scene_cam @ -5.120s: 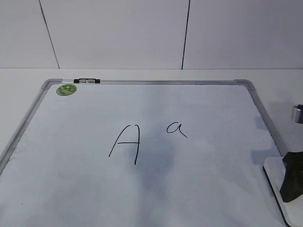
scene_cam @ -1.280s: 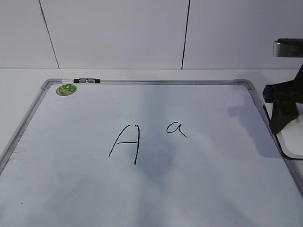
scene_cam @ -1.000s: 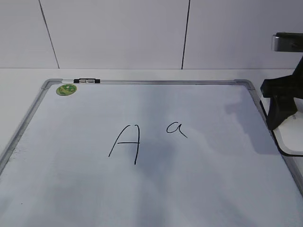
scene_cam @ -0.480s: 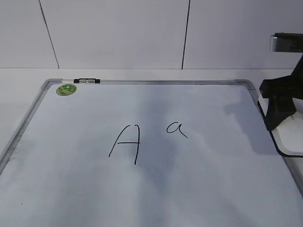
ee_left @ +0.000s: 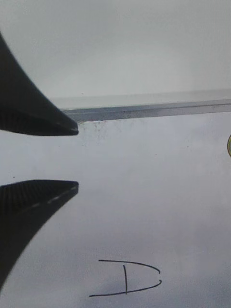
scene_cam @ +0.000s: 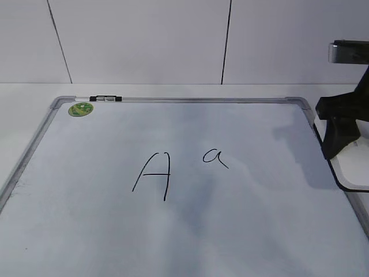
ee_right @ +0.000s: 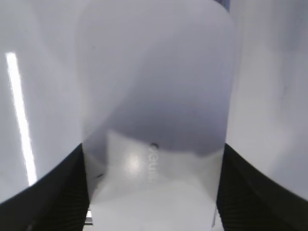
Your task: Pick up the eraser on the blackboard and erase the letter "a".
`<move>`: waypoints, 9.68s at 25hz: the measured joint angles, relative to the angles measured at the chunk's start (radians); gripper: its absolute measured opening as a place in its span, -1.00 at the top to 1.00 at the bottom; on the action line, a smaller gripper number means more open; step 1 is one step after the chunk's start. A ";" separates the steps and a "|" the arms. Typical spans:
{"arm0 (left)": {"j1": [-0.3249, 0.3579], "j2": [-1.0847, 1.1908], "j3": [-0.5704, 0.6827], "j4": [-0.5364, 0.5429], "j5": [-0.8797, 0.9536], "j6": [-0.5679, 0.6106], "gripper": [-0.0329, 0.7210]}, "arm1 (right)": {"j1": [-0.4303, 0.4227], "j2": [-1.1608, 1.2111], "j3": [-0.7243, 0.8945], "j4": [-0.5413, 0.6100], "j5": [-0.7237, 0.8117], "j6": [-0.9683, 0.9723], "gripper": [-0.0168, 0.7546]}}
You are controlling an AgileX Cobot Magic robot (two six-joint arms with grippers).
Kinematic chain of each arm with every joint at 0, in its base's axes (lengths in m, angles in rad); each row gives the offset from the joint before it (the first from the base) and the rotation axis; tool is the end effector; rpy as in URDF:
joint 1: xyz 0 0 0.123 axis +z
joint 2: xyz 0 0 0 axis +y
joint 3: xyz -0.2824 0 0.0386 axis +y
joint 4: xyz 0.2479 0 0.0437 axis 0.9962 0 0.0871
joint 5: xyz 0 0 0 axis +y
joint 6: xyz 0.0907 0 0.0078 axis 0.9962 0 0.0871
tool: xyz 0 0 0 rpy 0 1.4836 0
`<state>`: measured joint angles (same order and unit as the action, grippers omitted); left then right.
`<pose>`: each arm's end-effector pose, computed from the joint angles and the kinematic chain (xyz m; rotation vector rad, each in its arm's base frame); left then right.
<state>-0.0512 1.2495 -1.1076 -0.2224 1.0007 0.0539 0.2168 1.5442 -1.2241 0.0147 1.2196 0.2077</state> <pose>0.2427 -0.0294 0.3340 0.0446 2.6132 -0.2861 0.2837 0.0638 0.2794 -0.0074 3.0284 0.0587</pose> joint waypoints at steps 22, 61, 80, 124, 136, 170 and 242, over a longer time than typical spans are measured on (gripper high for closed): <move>0.000 0.495 -0.079 0.093 -0.059 -0.002 0.28 | 0.000 0.000 0.000 0.042 0.000 -0.002 -0.45; 0.000 0.705 -0.151 0.163 -0.119 -0.045 0.28 | 0.000 0.000 0.000 0.054 0.001 -0.004 -0.45; 0.002 0.707 -0.152 0.143 -0.114 -0.054 0.72 | 0.000 0.000 0.000 0.054 0.001 -0.004 -0.45; 0.002 0.708 -0.155 0.141 -0.114 -0.061 0.81 | 0.128 0.344 -0.259 0.063 0.002 -0.092 -0.45; 0.002 0.708 -0.155 0.139 -0.112 -0.061 0.81 | 0.128 0.391 -0.319 0.085 0.001 -0.100 -0.45; -0.001 0.708 -0.156 0.135 -0.110 -0.061 0.81 | 0.191 0.586 -0.557 0.101 0.001 -0.123 -0.45; -0.002 0.708 -0.156 0.138 -0.118 -0.061 0.81 | 0.281 0.684 -0.610 0.114 0.006 -0.103 -0.45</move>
<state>-0.0535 1.9574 -1.2634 -0.0840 0.8828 -0.0067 0.4981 2.2283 -1.8339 0.1291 1.2252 0.1049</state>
